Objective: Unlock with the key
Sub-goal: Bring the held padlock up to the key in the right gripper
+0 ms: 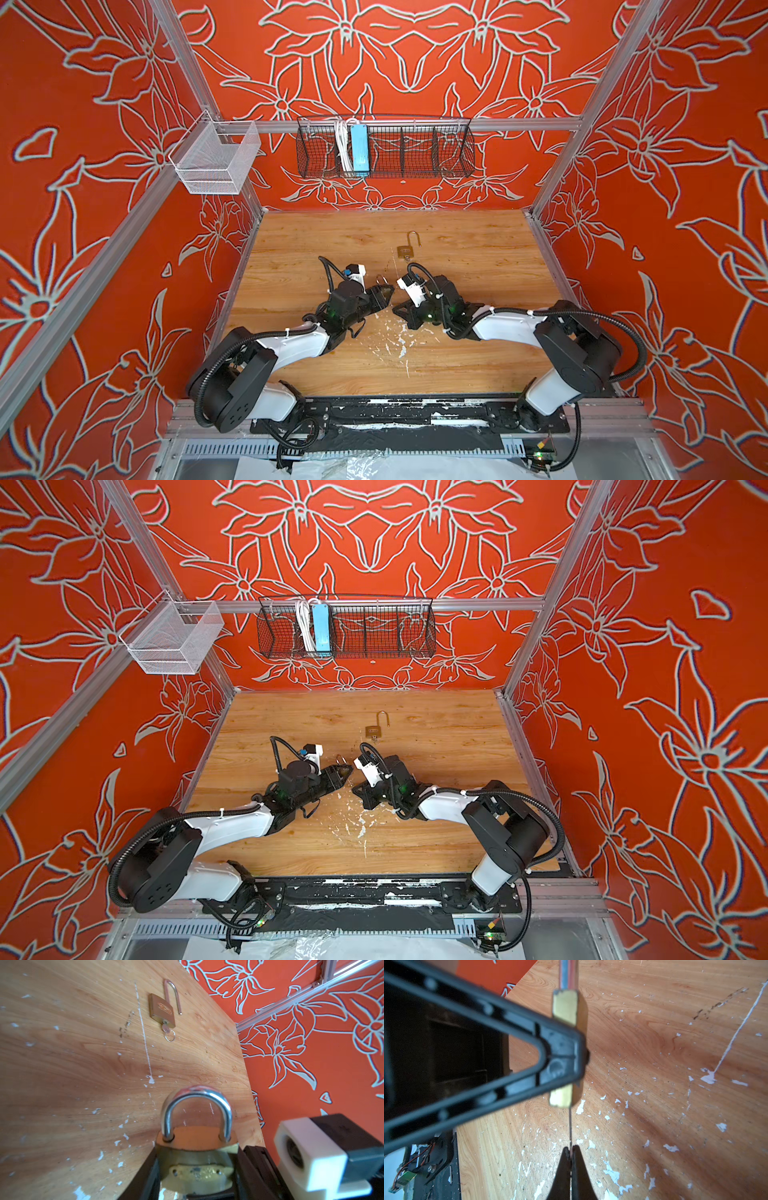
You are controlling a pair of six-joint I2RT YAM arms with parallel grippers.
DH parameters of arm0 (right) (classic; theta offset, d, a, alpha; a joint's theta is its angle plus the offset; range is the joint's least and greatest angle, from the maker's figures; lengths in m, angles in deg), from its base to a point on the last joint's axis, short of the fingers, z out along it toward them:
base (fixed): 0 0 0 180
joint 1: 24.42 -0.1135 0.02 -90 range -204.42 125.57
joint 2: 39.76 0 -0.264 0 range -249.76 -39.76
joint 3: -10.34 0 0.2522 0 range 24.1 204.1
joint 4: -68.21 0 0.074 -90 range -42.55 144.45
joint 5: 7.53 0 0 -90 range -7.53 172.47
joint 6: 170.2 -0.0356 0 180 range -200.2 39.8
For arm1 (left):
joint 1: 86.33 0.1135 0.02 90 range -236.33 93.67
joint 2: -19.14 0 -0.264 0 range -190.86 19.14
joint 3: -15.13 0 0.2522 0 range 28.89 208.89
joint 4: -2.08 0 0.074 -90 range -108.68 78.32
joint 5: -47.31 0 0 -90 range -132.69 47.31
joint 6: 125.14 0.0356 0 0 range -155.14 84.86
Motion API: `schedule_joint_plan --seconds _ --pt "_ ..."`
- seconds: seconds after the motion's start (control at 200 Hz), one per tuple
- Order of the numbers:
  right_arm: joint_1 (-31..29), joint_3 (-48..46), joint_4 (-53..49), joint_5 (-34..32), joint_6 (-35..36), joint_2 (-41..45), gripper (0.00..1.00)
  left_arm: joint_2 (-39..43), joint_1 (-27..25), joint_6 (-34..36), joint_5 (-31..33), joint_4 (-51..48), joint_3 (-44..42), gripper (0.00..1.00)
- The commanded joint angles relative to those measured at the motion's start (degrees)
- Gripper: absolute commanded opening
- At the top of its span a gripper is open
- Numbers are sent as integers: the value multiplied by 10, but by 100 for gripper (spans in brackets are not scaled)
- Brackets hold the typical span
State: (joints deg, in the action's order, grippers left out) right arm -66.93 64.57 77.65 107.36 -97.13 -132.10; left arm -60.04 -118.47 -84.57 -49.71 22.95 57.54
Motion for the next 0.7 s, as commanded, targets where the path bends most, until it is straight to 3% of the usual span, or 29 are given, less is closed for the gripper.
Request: schedule_joint_plan --seconds 0.0,0.691 --pt "-3 15 0 -3 5 4 0 0 -5 19 17 19 22 0" --pt "1 7 -16 -41 15 26 0 -22 -21 31 21 20 32 0"
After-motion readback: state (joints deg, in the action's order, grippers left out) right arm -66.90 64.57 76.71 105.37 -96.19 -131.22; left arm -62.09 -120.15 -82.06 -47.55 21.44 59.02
